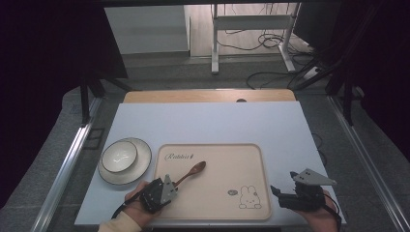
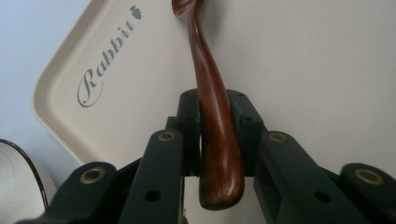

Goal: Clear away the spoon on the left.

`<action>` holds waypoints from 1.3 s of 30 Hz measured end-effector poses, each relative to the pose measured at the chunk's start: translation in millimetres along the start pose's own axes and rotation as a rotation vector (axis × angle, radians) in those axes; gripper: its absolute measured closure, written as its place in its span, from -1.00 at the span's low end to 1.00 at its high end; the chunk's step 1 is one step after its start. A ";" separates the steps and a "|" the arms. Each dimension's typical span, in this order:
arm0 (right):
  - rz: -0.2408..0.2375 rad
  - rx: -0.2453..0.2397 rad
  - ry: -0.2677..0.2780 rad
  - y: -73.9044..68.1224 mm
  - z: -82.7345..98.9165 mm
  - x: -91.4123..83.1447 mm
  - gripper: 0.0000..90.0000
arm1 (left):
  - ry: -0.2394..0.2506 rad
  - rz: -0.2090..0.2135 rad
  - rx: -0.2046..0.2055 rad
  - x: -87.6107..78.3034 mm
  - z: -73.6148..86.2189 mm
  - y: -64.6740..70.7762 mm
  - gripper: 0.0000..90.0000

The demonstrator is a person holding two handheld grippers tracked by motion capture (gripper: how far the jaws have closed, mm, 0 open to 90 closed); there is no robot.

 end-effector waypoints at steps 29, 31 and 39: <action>0.001 -0.012 0.057 3.1 -4.6 -1.1 -0.62 | 0.170 0.040 -0.242 -26.9 -23.3 -24.7 -0.38; 0.002 -0.010 0.055 3.5 -3.6 -2.4 -0.62 | 0.177 0.031 -0.241 -30.2 -23.3 -27.7 -0.38; 0.014 0.011 0.064 9.6 -0.3 -9.5 -0.62 | 0.203 -0.019 -0.282 -51.3 -10.3 -45.9 -0.39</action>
Point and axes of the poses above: each handheld gripper's, and its own axes: x roughly forward along the jaws, z roughly out of its underside, y roughly to its right, the point moved 10 cm from there along x, roughly forward along the jaws, and after that the axes turned 11 degrees about -x, right-handed, at the moved point
